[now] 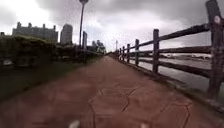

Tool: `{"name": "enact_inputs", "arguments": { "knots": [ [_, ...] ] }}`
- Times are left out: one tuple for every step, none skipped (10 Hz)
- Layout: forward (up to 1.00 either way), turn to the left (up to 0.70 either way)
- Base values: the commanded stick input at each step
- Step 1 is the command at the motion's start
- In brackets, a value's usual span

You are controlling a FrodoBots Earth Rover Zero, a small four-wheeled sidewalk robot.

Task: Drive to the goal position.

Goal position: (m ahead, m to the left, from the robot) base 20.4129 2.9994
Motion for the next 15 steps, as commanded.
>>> {"name": "enact_inputs", "arguments": {
  "knots": [
    [0.7, 0.0],
    [0.7, 0.0],
    [0.7, 0.0],
    [0.7, 0.0],
    [0.7, 0.0],
    [0.7, 0.0],
    [0.7, 0.0],
    [0.7, 0.0],
    [0.7, 0.0],
    [0.7, 0.0],
    [0.7, 0.0],
    [0.7, 0.0],
    [0.7, 0.0],
    [0.7, 0.0],
    [0.7, 0.0]
  ]
}}
